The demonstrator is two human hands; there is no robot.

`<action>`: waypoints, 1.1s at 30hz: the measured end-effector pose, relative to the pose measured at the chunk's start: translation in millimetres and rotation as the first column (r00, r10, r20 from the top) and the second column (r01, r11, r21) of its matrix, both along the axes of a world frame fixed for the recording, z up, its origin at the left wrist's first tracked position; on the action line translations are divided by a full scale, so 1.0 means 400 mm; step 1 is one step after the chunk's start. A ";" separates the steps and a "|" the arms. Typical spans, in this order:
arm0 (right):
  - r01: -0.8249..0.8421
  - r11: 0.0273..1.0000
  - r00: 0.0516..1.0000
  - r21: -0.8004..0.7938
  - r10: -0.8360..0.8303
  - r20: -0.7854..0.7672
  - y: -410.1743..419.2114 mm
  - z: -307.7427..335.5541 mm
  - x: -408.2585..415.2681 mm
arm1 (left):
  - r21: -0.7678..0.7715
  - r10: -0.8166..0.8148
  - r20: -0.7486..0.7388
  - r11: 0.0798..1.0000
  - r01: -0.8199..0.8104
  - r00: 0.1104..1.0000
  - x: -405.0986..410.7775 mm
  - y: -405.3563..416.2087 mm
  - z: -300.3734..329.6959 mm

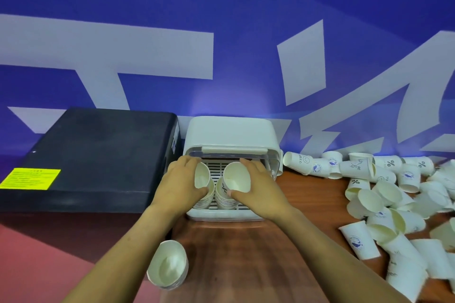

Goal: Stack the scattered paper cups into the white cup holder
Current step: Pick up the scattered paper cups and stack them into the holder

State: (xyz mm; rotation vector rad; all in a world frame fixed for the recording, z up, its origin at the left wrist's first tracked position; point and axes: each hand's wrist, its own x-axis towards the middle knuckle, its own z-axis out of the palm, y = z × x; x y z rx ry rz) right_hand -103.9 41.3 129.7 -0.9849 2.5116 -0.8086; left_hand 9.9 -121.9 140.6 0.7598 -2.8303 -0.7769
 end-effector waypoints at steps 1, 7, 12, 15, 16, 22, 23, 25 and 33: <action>-0.001 1.000 1.000 0.008 0.001 0.000 -0.004 -0.006 -0.003 | -0.002 -0.004 0.017 1.000 0.004 1.000 -0.004 -0.002 -0.005; 0.020 0.999 0.997 0.049 -0.024 0.077 -0.022 -0.054 -0.014 | -0.014 -0.027 0.158 0.999 0.029 0.987 -0.028 -0.009 -0.049; 0.012 0.995 0.988 0.096 -0.027 0.149 -0.030 -0.102 -0.016 | -0.013 -0.035 0.252 0.999 0.040 0.967 -0.049 -0.011 -0.084; 0.006 0.991 0.989 0.131 -0.026 0.146 -0.024 -0.117 -0.017 | -0.029 -0.046 0.321 0.998 0.059 0.946 -0.057 -0.012 -0.100; 0.005 0.991 0.990 0.136 -0.025 0.141 -0.022 -0.120 -0.019 | -0.033 -0.047 0.334 0.998 0.062 0.941 -0.057 -0.013 -0.104; -0.021 0.988 0.991 0.153 0.000 0.135 -0.012 -0.124 -0.026 | -0.039 -0.056 0.356 0.996 0.075 0.933 -0.052 -0.015 -0.116; -0.024 0.988 0.990 0.151 0.003 0.139 -0.011 -0.124 -0.027 | -0.035 -0.061 0.361 0.996 0.079 0.930 -0.050 -0.014 -0.114; -0.027 0.989 0.989 0.144 0.006 0.145 -0.007 -0.120 -0.029 | -0.034 -0.060 0.359 0.996 0.077 0.931 -0.047 -0.013 -0.105; 0.029 0.990 0.991 0.138 -0.046 0.123 0.053 -0.094 -0.045 | -0.039 -0.108 0.090 0.993 0.112 0.990 -0.050 0.033 -0.023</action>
